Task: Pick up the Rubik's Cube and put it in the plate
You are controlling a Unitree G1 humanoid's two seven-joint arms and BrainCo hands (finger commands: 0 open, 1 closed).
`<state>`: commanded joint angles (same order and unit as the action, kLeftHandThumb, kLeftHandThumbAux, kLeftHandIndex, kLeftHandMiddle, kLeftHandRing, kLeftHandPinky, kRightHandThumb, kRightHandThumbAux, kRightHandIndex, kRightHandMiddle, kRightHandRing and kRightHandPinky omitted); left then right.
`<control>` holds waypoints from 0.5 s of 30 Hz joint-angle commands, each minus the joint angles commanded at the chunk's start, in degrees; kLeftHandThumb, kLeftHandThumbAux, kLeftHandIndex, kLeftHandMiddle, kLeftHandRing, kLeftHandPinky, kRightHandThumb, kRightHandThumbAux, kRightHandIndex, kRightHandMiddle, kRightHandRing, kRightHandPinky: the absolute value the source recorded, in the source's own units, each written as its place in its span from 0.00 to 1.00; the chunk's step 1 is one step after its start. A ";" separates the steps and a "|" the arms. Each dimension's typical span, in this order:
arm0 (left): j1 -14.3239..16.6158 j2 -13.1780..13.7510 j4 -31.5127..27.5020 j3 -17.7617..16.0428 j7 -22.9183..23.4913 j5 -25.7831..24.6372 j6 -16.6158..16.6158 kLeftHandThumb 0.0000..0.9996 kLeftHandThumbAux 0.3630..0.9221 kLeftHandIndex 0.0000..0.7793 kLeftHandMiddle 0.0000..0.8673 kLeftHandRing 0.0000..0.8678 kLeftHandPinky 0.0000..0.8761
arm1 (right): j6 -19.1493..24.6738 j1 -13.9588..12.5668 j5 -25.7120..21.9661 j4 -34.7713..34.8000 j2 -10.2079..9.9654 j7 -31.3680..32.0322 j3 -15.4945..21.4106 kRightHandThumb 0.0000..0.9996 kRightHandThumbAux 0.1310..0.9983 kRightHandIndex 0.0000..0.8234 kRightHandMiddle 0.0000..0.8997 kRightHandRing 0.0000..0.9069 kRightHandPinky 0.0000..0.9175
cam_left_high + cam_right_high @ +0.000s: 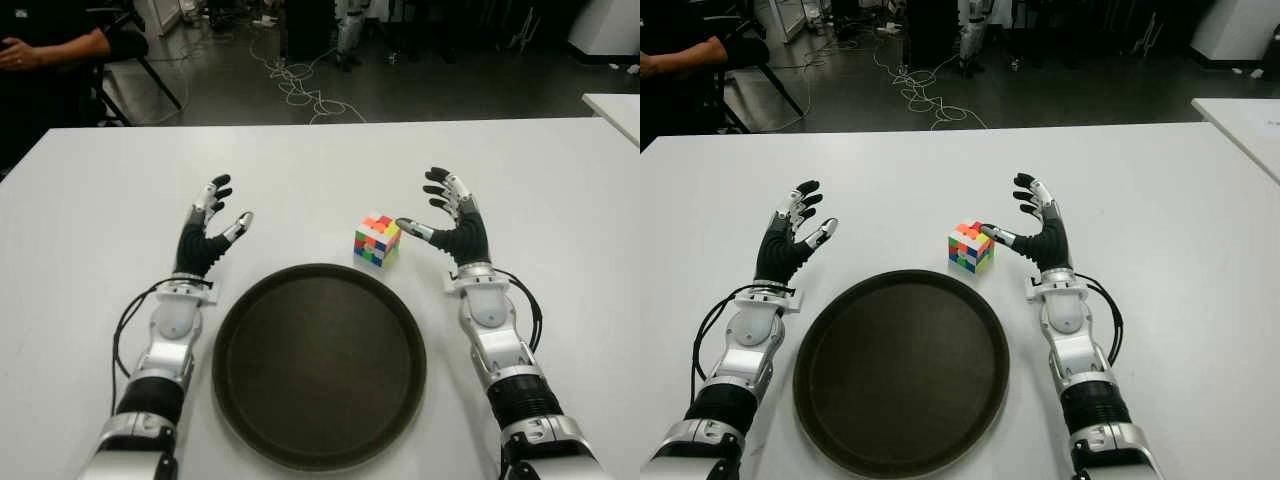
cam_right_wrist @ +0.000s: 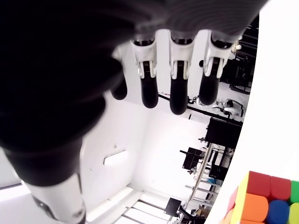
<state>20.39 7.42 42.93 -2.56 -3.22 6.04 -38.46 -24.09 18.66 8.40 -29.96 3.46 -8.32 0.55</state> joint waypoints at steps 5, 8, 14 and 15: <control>-0.07 0.09 -0.24 0.20 -0.27 0.34 0.12 0.04 0.43 0.11 0.14 0.13 0.13 | -0.06 0.03 0.03 -0.13 -0.05 -0.20 0.05 0.04 0.77 0.23 0.24 0.23 0.25; -0.15 0.11 -0.36 0.28 -0.40 0.48 0.02 0.05 0.43 0.12 0.15 0.13 0.12 | -0.19 0.01 0.29 -0.16 0.01 -0.48 -0.01 0.04 0.77 0.24 0.25 0.24 0.25; -0.29 0.11 -0.64 0.39 -0.55 0.50 0.26 0.05 0.41 0.12 0.14 0.12 0.10 | -0.19 -0.09 0.61 0.03 0.19 -0.61 -0.22 0.03 0.77 0.24 0.25 0.24 0.26; -0.30 0.10 -0.67 0.39 -0.59 0.51 0.32 0.05 0.41 0.12 0.14 0.12 0.09 | -0.17 -0.09 0.62 0.04 0.21 -0.61 -0.23 0.03 0.77 0.24 0.25 0.24 0.26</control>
<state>20.09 7.52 42.26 -2.17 -3.81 6.55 -38.14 -24.26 18.57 9.02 -29.92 3.67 -8.94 0.32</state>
